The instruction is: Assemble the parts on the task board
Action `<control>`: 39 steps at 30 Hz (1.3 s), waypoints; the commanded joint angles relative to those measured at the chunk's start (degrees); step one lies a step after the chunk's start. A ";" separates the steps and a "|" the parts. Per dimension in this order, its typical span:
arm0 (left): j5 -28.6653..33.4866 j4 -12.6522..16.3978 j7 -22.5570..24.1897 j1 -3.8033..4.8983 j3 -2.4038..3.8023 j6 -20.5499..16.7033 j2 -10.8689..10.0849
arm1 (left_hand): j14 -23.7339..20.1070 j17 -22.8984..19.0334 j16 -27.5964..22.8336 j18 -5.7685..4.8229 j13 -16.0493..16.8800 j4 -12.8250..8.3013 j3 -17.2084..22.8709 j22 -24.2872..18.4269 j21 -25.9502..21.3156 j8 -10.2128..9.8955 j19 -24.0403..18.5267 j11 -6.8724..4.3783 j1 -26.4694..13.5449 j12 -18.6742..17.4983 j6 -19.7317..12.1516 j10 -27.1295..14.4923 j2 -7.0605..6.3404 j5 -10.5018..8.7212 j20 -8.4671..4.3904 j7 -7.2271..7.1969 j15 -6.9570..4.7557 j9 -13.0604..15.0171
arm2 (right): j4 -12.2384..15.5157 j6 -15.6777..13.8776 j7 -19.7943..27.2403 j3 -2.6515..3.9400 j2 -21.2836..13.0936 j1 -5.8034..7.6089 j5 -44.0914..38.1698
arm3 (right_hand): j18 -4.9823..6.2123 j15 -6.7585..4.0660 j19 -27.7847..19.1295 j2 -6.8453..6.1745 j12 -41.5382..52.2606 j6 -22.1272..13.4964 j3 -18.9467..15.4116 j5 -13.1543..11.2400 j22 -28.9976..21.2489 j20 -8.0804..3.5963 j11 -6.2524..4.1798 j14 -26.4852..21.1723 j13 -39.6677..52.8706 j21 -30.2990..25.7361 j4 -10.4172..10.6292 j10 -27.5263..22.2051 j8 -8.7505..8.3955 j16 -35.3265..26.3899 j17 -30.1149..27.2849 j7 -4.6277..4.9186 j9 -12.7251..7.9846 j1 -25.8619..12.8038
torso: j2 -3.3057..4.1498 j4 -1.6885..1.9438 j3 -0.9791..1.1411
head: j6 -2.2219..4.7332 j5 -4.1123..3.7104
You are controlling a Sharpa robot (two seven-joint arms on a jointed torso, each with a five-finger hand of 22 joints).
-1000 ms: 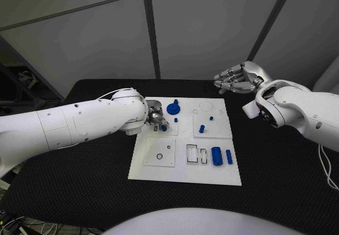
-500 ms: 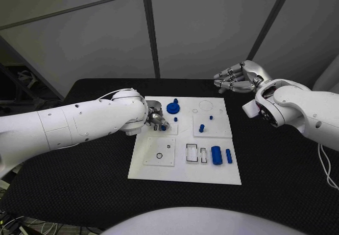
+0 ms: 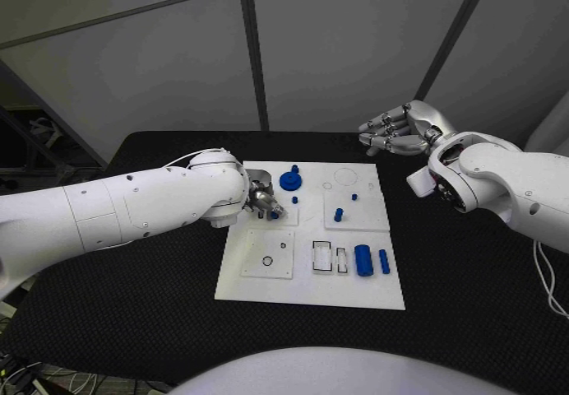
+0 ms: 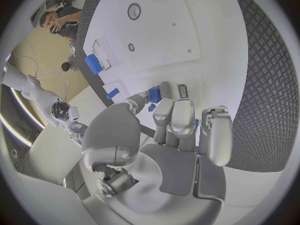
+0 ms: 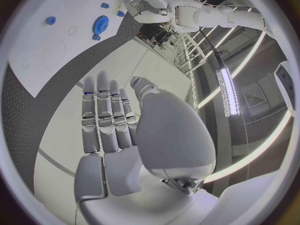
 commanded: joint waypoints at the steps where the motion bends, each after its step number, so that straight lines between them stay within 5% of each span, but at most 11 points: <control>1: 0.06 -0.01 -0.08 0.05 0.02 0.35 0.16 | 1.70 0.07 -0.26 -1.87 -0.09 0.18 -0.61 9.41 0.28 -0.39 1.69 0.07 -0.54 0.01 0.42 0.27 0.19 0.08 -0.39 -0.01 -0.29 -0.10 | 0.06 0.27 0.27 0.04 0.05 0.13 0.16 | 0.62 0.43 0.27 -0.12 -0.31 -0.27 -0.10 0.23 -0.05 0.23 0.15 -0.07 -0.10 -0.20 0.21 -0.35 -0.32 -0.26 -0.07 -0.05 0.03 -0.68 | -0.02 0.01 0.01 | 0.01 -0.01; 39: 0.04 -1.21 -0.13 0.19 0.04 0.20 0.51 | 1.69 0.14 -0.31 -1.88 0.28 2.72 -7.25 9.61 0.25 -0.66 1.78 0.10 -1.43 0.31 0.63 0.14 0.33 0.12 -0.44 0.01 -0.34 -0.37 | -0.07 0.51 0.07 0.04 0.05 0.13 0.17 | 0.62 0.53 0.29 -0.12 -0.27 -0.38 -0.26 0.22 -0.26 0.33 0.25 -0.11 -0.14 -0.52 0.39 -0.51 -0.31 -0.47 -0.10 0.02 0.04 -1.11 | -0.03 -0.01 0.02 | -0.18 -0.13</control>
